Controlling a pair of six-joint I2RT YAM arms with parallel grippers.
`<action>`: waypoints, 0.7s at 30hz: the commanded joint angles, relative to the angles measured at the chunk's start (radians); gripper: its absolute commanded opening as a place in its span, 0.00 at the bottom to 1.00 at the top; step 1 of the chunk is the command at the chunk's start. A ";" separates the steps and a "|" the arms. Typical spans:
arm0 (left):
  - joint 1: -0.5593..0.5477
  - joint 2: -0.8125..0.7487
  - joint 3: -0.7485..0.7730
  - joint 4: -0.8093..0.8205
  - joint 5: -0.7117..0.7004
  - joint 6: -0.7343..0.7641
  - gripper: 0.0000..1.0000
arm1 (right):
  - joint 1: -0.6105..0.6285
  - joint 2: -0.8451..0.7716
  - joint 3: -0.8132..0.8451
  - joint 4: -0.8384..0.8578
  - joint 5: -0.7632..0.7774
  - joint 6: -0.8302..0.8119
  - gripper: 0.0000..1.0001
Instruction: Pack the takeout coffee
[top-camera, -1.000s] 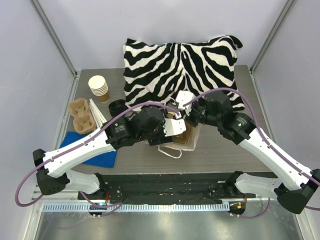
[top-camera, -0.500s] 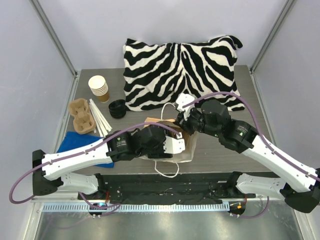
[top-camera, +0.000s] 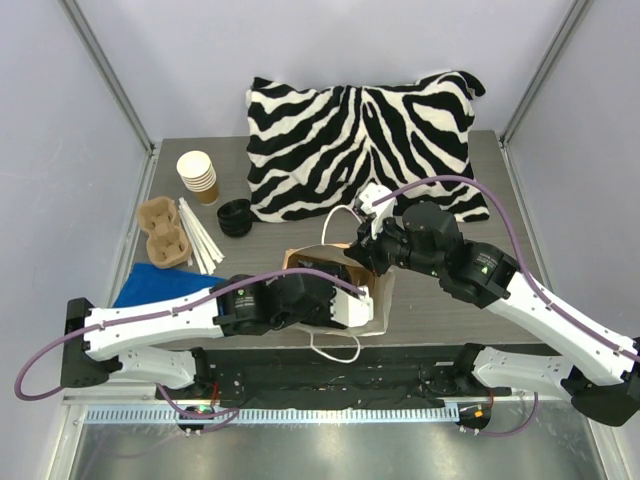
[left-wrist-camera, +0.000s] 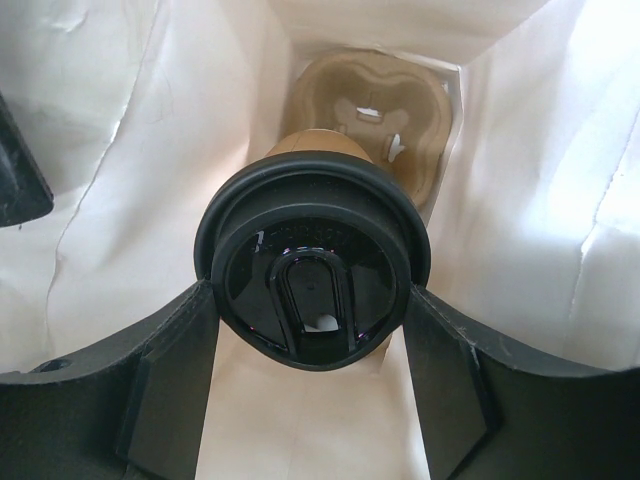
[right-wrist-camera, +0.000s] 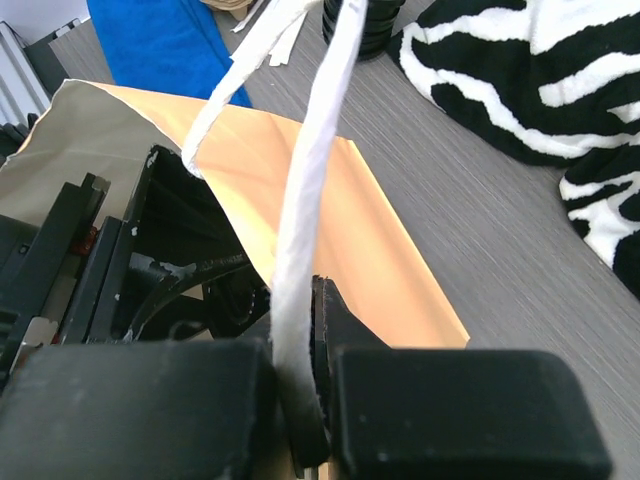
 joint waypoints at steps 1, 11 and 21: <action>-0.023 -0.001 -0.034 0.093 -0.042 0.048 0.00 | 0.004 -0.012 0.036 0.046 -0.002 0.048 0.01; -0.036 0.002 -0.155 0.246 -0.065 0.157 0.00 | 0.020 -0.036 -0.012 0.058 -0.026 0.019 0.01; -0.036 -0.006 -0.176 0.299 0.010 0.224 0.00 | 0.021 -0.038 -0.038 0.081 -0.040 0.028 0.01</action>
